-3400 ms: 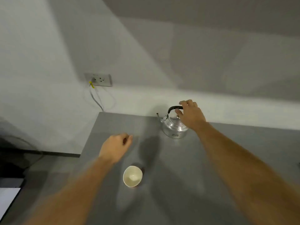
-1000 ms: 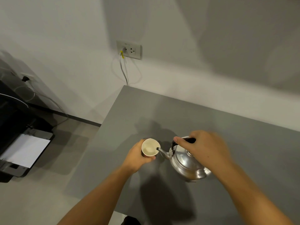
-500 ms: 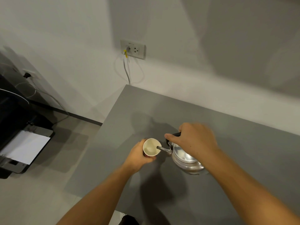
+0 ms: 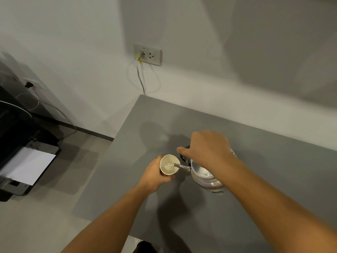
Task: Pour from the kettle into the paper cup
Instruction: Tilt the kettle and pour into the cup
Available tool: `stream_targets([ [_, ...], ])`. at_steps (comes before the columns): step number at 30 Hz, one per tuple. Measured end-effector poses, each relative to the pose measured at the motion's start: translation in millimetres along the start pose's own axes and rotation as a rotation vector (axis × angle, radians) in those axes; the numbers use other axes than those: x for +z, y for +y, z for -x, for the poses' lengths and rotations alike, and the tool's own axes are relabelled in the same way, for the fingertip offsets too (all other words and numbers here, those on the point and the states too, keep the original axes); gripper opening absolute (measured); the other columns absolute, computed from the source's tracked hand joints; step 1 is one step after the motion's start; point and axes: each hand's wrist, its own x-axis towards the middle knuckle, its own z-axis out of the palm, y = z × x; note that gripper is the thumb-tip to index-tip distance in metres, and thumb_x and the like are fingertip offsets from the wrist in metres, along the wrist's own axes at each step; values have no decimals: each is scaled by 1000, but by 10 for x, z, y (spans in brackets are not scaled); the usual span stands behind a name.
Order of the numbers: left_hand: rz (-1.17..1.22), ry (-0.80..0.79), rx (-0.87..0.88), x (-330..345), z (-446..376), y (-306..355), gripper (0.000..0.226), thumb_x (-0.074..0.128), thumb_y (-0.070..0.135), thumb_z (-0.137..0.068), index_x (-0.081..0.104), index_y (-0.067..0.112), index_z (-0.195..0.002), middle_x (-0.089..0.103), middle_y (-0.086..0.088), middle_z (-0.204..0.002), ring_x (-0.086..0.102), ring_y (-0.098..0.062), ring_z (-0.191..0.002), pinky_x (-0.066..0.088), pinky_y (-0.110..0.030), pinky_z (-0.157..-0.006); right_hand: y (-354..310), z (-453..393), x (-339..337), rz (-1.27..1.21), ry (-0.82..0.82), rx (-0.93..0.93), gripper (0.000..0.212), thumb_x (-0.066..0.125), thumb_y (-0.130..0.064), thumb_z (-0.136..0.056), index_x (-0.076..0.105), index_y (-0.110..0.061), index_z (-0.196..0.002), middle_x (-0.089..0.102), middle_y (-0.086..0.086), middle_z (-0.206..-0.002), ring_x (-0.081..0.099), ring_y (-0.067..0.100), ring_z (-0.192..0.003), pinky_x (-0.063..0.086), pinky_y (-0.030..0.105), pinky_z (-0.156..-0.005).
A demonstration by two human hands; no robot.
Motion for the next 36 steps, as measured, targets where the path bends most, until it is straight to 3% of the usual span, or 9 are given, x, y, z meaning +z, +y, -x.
stream_targets([
  [16, -7, -6, -8, -1, -3, -11, 69, 91, 28, -65, 57, 33, -126, 70, 8, -116, 66, -12, -107, 55, -34, -91, -15, -10, 13, 6, -5, -10, 54, 63, -62, -80, 46, -19, -50, 49, -1, -52, 42, 14, -46, 25, 27, -42],
  [22, -20, -8, -9, -10, 3, -2, 69, 91, 27, -66, 56, 34, -126, 68, 10, -117, 64, -9, -108, 52, -27, -88, -34, -14, -11, 16, -23, -12, 52, 62, -60, -81, 47, -20, -51, 49, -1, -53, 42, 14, -47, 24, 27, -43],
  [36, -46, -10, 1, -14, -1, -12, 70, 91, 30, -66, 57, 31, -127, 68, 9, -118, 64, -11, -109, 53, -31, -91, -63, -30, -17, 29, -42, -7, 53, 62, -61, -83, 43, -21, -53, 45, -2, -54, 38, 14, -47, 24, 28, -44],
])
